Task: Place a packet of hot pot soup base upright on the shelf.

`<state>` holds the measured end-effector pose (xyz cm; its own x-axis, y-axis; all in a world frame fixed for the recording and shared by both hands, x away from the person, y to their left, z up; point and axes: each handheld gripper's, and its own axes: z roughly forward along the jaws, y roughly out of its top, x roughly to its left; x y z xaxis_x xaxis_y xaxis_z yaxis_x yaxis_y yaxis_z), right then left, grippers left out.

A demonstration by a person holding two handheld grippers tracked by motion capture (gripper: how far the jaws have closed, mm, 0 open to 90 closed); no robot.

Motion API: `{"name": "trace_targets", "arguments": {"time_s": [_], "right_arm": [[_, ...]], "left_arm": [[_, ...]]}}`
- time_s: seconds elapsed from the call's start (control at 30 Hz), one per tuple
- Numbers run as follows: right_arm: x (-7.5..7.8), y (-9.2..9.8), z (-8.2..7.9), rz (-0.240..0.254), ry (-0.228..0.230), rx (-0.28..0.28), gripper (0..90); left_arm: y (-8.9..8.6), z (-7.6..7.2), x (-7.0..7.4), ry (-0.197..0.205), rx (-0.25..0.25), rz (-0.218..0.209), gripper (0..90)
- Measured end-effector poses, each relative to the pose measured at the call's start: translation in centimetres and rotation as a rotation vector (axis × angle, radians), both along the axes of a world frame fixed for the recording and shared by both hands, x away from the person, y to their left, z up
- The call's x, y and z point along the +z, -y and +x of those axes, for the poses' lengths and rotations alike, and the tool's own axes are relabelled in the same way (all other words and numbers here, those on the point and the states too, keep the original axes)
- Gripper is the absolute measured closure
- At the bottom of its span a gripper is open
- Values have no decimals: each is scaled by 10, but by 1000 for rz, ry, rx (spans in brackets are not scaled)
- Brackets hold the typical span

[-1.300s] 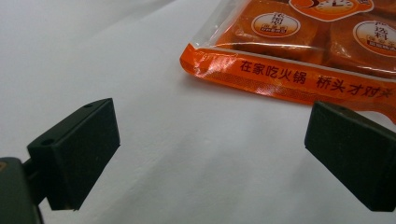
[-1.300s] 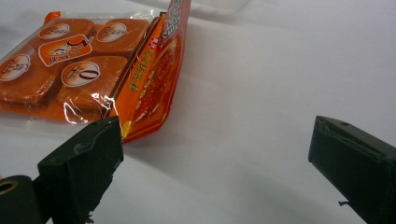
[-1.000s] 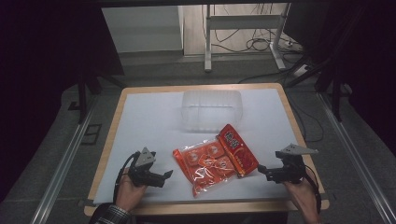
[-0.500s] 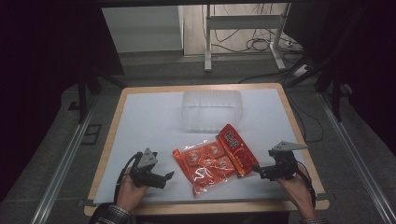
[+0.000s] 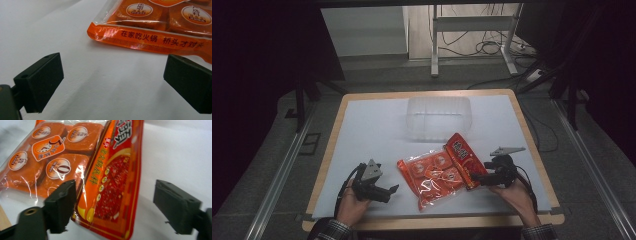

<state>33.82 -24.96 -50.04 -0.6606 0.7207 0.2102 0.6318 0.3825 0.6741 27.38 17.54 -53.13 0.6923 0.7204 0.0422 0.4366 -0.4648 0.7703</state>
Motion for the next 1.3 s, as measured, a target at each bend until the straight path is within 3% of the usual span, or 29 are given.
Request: {"name": "trace_targets", "arguments": {"time_s": [0.13, 0.27, 0.4, 0.67, 0.73, 1.0, 1.3], "right_arm": [[0, -5, 4, -14, 25, 11, 297], [-2, -11, 11, -22, 22, 7, 357], [-6, -19, 18, -61, 41, 24, 451], [-10, -34, 27, -82, 52, 83, 639], [-10, -38, 28, -105, 61, 75, 689], [-13, -48, 32, -84, 29, 99, 872], [-5, -52, 29, -93, -2, 73, 892]], "left_arm": [[0, 0, 0, 0, 1, 2, 26], [0, 0, 0, 0, 1, 8, 27], [1, 0, -1, 2, 3, 16, 28], [2, 0, -1, 1, 7, 27, 29], [2, 0, -2, 1, 7, 31, 30], [4, 0, -3, 3, 11, 58, 33], [3, 0, -2, 0, 18, 50, 34]]}}
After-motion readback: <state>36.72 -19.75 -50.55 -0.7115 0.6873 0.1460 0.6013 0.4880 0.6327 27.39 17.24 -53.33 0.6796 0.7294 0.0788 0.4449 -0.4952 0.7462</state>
